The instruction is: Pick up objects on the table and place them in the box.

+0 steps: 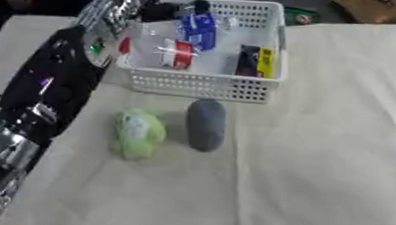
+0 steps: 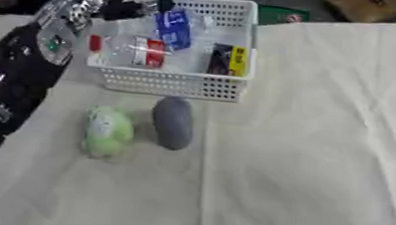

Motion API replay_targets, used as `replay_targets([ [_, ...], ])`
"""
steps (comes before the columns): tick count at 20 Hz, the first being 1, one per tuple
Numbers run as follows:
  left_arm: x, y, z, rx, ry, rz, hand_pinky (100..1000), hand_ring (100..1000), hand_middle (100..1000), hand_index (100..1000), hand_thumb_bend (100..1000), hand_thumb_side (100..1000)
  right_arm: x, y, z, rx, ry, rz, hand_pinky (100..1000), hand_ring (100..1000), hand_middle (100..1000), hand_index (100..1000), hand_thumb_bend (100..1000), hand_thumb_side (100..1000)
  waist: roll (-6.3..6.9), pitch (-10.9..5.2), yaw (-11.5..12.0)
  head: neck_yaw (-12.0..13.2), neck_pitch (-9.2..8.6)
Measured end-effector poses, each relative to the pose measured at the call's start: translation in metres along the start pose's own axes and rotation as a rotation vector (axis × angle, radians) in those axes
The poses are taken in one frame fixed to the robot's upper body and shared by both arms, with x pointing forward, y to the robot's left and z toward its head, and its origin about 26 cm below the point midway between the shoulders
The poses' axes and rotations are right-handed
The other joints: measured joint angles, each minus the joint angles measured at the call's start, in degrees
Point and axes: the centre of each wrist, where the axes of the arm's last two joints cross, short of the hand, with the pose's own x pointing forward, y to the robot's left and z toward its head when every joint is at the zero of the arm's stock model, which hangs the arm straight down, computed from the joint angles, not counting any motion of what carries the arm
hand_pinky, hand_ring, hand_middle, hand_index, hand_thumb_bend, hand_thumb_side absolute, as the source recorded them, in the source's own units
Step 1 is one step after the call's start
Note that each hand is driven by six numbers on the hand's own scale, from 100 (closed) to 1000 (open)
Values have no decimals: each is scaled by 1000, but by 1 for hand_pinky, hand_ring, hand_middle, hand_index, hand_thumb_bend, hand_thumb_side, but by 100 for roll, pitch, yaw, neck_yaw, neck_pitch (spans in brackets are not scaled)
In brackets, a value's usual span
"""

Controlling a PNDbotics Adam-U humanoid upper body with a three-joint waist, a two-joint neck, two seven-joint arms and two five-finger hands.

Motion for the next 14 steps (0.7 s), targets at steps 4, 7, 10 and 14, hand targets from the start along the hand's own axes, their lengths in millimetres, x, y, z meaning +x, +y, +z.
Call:
replay_targets([
  [4, 11, 17, 7, 192, -29, 114, 963, 1000, 1000, 974, 257, 1000, -1, -1, 0, 0, 1, 5, 901, 854, 745, 826, 100, 1000, -31, -2, 70, -58, 9],
  [7, 16, 32, 18, 333, -51, 211, 955, 1000, 1000, 953, 264, 1000, -2, -2, 2, 3, 4, 12, 901, 854, 745, 826, 100, 1000, -34, -6, 115, -106, 51],
  [10, 21, 44, 39, 443, -121, 277, 905, 1000, 987, 919, 270, 1000, -3, -4, 2, 6, 8, 23, 900, 853, 744, 826, 100, 1000, -43, -16, 222, -179, 111],
  [14, 28, 60, 88, 573, -267, 346, 903, 1000, 973, 926, 301, 1000, -5, -8, 4, 9, 13, 41, 899, 852, 744, 826, 100, 1000, -98, -54, 340, -285, 209],
])
